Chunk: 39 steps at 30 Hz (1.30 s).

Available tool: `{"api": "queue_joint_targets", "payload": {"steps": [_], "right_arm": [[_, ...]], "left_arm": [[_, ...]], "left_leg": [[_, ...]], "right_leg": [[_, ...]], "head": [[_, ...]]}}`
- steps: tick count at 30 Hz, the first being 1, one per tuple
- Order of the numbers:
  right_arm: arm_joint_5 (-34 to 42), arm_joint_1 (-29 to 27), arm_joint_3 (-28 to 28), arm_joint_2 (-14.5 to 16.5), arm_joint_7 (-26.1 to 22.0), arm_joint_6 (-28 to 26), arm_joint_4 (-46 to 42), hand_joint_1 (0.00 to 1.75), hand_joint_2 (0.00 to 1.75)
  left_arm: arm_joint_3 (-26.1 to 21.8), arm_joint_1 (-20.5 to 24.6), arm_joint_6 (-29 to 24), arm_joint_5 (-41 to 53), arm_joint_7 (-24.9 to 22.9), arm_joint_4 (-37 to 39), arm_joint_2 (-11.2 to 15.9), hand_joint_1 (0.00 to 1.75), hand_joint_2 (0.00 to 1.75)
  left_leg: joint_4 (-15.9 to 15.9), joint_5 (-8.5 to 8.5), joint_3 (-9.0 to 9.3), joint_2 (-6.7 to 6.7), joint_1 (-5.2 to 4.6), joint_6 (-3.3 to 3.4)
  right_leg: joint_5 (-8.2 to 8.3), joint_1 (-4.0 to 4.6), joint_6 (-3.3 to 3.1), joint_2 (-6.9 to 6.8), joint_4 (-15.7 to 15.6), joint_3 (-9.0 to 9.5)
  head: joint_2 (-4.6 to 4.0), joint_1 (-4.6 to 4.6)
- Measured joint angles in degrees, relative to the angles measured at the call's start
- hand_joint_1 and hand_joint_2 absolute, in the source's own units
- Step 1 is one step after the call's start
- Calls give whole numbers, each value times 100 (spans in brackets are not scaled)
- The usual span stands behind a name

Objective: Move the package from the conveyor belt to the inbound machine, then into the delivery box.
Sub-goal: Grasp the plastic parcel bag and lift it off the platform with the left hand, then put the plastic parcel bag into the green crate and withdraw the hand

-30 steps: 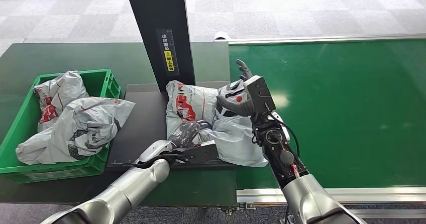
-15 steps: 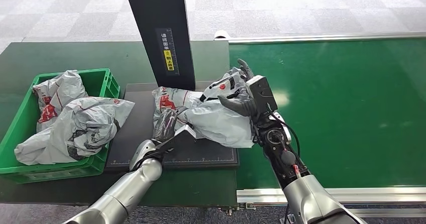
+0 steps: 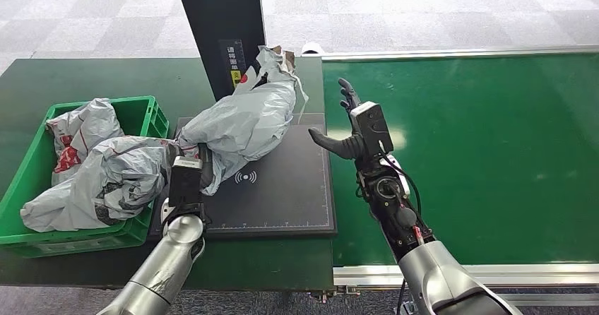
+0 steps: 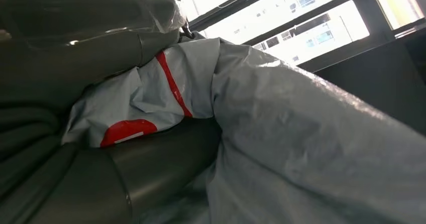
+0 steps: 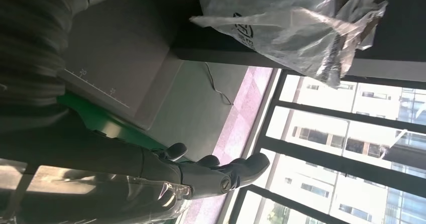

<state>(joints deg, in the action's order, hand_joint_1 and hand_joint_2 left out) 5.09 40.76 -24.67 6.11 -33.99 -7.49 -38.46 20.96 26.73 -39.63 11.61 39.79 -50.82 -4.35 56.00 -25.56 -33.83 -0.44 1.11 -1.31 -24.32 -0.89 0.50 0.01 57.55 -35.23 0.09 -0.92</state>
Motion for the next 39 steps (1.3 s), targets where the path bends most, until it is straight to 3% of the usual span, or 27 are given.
{"api": "queue_joint_targets", "payload": {"steps": [6, 14, 22, 29, 35, 39], "right_arm": [[44, 2, -39, 1, -4, -14, 73, 0, 175], [201, 32, -198, 1, -4, -29, 180, 0, 175], [294, 31, -370, 1, 7, -119, 258, 0, 175], [351, 16, -443, -2, 4, -223, 271, 0, 175], [314, -56, -449, -12, 4, -373, 271, 0, 175], [309, -83, -449, -24, 7, -409, 271, 0, 175]], "left_arm": [[-333, -202, -7, 513, 2, -473, -15, 175, 0], [-2068, -693, -29, 1872, 5, -2347, -336, 175, 0], [-3576, -981, -42, 2276, 5, -4385, -684, 175, 0], [-4159, -988, -42, 3559, 5, -5452, -783, 173, 0], [-4382, -988, -40, 4522, 5, -5643, -785, 171, 0], [-4452, -988, -39, 4646, 5, -5623, -779, 166, 175]], "left_leg": [[0, 0, -1, 6, 0, 0], [-1, -1, -6, 11, 2, -1], [-1, -1, -10, 9, 2, -1], [-1, -1, -8, 9, 1, -1], [-1, -1, -6, 9, 2, -1], [-1, -1, -7, 10, 1, -1]], "right_leg": [[0, 0, 0, 2, 0, -2], [0, 3, 0, 5, 1, -9], [-2, 3, 0, 3, 1, -10], [-2, 2, 0, 3, 0, -11], [-2, 3, 0, 3, 1, -12], [-2, 3, 0, 4, 0, -13]], "head": [[0, -2], [0, 0], [0, 0], [0, -1], [0, -1], [0, 1]]}}
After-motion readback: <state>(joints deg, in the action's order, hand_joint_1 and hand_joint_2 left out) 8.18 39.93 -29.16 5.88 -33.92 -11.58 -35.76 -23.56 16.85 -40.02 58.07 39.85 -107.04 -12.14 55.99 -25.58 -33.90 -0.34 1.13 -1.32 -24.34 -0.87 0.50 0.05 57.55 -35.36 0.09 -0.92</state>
